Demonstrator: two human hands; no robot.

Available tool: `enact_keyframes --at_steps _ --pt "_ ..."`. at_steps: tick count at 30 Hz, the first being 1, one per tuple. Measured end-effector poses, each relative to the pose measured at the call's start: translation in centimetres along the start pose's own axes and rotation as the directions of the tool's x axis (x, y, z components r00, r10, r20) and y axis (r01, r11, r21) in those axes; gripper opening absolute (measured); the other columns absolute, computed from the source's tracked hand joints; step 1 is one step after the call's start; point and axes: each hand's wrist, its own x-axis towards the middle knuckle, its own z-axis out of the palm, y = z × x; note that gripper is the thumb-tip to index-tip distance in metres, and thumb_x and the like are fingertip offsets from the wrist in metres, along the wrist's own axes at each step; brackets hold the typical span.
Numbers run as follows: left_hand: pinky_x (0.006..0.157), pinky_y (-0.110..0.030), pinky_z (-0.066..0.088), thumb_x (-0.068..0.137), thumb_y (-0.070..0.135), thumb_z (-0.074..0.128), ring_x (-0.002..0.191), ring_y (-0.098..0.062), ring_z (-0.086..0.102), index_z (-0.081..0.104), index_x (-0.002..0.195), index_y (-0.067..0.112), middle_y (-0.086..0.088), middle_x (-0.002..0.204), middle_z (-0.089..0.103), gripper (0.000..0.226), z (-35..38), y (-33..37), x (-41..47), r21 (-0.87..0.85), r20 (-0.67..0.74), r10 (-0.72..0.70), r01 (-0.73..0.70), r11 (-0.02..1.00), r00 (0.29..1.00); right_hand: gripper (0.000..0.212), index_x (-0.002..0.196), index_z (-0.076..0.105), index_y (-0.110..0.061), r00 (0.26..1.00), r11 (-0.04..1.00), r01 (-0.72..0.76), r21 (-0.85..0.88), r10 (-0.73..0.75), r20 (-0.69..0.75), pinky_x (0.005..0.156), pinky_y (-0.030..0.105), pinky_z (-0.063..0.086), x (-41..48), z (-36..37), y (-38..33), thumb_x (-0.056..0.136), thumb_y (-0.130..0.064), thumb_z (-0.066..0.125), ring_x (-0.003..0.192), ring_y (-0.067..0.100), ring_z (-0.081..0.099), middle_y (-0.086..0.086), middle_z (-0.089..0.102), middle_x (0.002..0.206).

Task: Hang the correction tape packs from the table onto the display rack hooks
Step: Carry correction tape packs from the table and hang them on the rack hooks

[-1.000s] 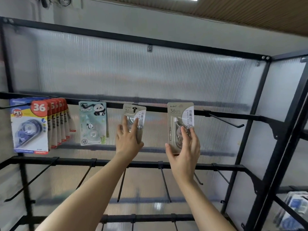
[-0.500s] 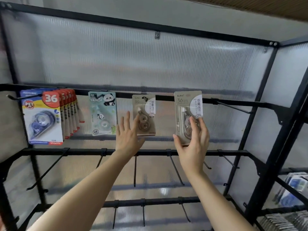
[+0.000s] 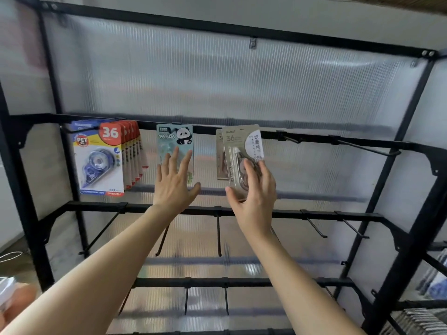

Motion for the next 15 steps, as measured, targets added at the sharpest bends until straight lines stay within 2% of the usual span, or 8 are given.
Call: enact_keyframes --at_steps 4,9,12,15 --pt "0.117 -0.043 -0.005 0.093 0.048 0.051 0.147 -0.028 -0.012 -0.005 0.153 0.028 -0.007 0.160 -0.014 0.085 0.0 -0.1 0.4 -0.014 -0.016 0.008 -0.008 1.000 1.000 0.060 0.136 0.044 -0.018 0.999 0.999 0.033 -0.031 -0.033 -0.007 0.094 0.050 0.041 -0.1 0.1 0.2 0.084 -0.047 0.055 0.127 0.035 0.042 0.021 0.045 0.139" --pt "0.117 -0.043 -0.006 0.092 0.051 0.050 0.147 -0.028 -0.012 -0.006 0.152 0.028 -0.006 0.160 -0.014 0.086 0.4 0.0 0.5 -0.003 -0.018 0.010 -0.010 1.000 1.000 0.060 0.134 0.051 -0.015 1.000 0.997 0.012 -0.077 -0.011 0.011 0.091 0.049 0.043 -0.8 0.1 0.5 0.084 -0.048 0.054 0.124 0.031 0.040 0.020 0.048 0.136" --pt "0.116 -0.042 -0.008 0.092 0.051 0.050 0.147 -0.028 -0.013 -0.006 0.153 0.028 -0.006 0.160 -0.015 0.085 0.6 0.0 0.5 0.001 -0.014 0.009 -0.009 1.000 1.000 0.061 0.132 0.054 -0.014 0.999 0.997 -0.006 -0.074 0.009 0.043 0.089 0.050 0.045 -0.4 0.4 0.5 0.082 -0.050 0.053 0.121 0.035 0.047 0.020 0.051 0.133" --pt "0.116 -0.041 -0.009 0.093 0.051 0.049 0.146 -0.028 -0.014 -0.007 0.152 0.028 -0.006 0.159 -0.017 0.085 1.0 -0.3 0.7 0.016 0.002 0.005 -0.005 1.000 1.000 0.064 0.133 0.049 -0.016 0.995 0.996 -0.009 -0.085 0.017 0.094 0.087 0.053 0.047 0.1 1.3 0.9 0.079 -0.047 0.065 0.118 0.040 0.051 0.022 0.051 0.132"
